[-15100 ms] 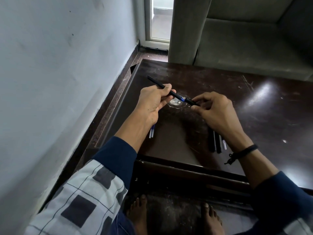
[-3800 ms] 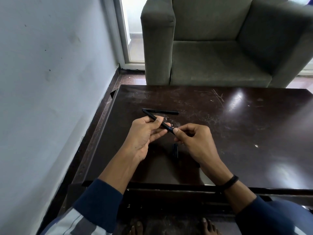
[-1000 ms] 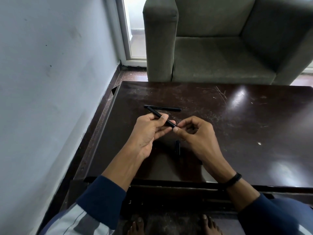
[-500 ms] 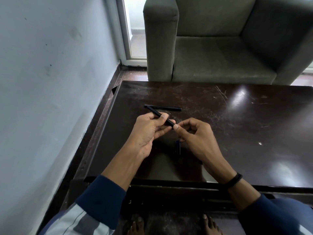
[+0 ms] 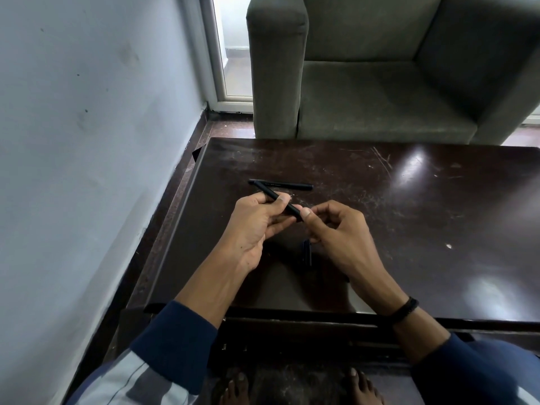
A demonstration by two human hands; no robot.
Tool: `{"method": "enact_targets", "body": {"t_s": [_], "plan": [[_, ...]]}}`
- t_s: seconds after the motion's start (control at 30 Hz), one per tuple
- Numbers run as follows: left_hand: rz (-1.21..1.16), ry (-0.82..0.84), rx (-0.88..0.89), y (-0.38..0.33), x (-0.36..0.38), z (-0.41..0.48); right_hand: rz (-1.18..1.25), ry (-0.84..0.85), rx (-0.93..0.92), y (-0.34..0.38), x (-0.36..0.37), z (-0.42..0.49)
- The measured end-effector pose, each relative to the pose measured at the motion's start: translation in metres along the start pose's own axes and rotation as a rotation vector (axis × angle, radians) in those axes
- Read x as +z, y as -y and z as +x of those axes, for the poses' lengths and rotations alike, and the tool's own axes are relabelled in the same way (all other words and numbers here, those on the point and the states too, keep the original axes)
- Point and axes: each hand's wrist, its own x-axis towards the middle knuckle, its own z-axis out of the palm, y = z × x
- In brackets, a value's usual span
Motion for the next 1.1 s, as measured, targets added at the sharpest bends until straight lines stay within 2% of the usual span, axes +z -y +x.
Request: {"method": "enact_targets", "body": {"t_s": [1.1], "plan": [[0.022,0.028,-0.018,-0.0019,-0.004,0.0018,-0.006,0.032,-0.009,-0.0061,0.0024,0.0017]]}}
